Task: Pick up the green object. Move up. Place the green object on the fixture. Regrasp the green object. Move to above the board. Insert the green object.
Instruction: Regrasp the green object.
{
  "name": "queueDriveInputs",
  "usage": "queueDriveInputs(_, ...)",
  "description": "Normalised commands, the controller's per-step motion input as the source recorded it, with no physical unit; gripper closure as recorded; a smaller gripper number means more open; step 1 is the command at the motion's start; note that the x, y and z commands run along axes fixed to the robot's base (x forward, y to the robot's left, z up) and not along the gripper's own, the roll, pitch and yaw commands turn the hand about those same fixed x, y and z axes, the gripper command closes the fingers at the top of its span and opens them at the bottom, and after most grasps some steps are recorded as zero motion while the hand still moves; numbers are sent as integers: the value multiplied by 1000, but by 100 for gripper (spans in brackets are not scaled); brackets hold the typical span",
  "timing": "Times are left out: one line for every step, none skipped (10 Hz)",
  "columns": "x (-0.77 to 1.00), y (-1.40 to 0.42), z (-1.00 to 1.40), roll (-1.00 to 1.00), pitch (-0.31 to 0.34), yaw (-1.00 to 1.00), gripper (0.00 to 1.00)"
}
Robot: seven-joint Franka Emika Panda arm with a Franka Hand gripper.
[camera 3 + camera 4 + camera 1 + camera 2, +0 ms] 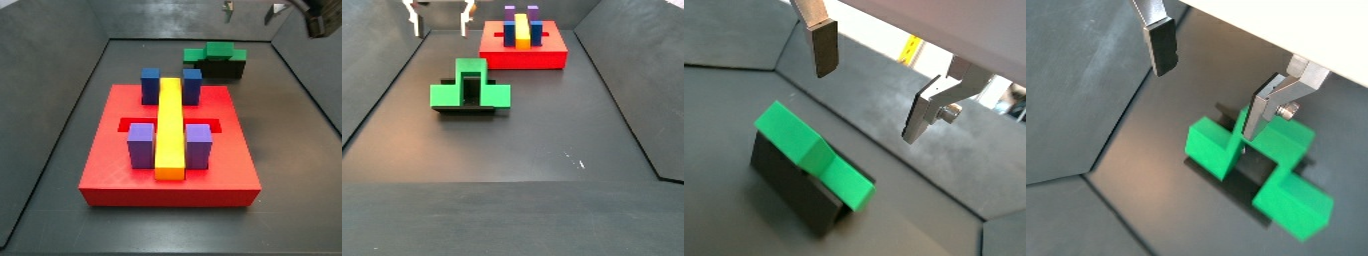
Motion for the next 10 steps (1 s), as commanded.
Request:
queueDriveInputs(0, -194, -154, 766, 89, -66, 0)
queueDriveInputs(126, -189, -246, 686, 0, 0, 0)
queueDriveInputs(214, -91, -203, 669, 0, 0, 0)
queueDriveInputs(29, 0, -40, 577, 0, 29, 0)
queueDriveInputs(-137, 0, 89, 177, 0, 0, 0)
queueDriveInputs(-143, -69, 31, 226, 0, -11, 0)
queueDriveInputs(14, -134, 0, 249, 0, 86, 0)
queueDriveInputs(217, -6, 0, 197, 0, 326, 0)
queueDriveInputs(209, 0, -11, 180, 0, 494, 0)
queueDriveInputs(14, 0, -54, 60, -49, 491, 0)
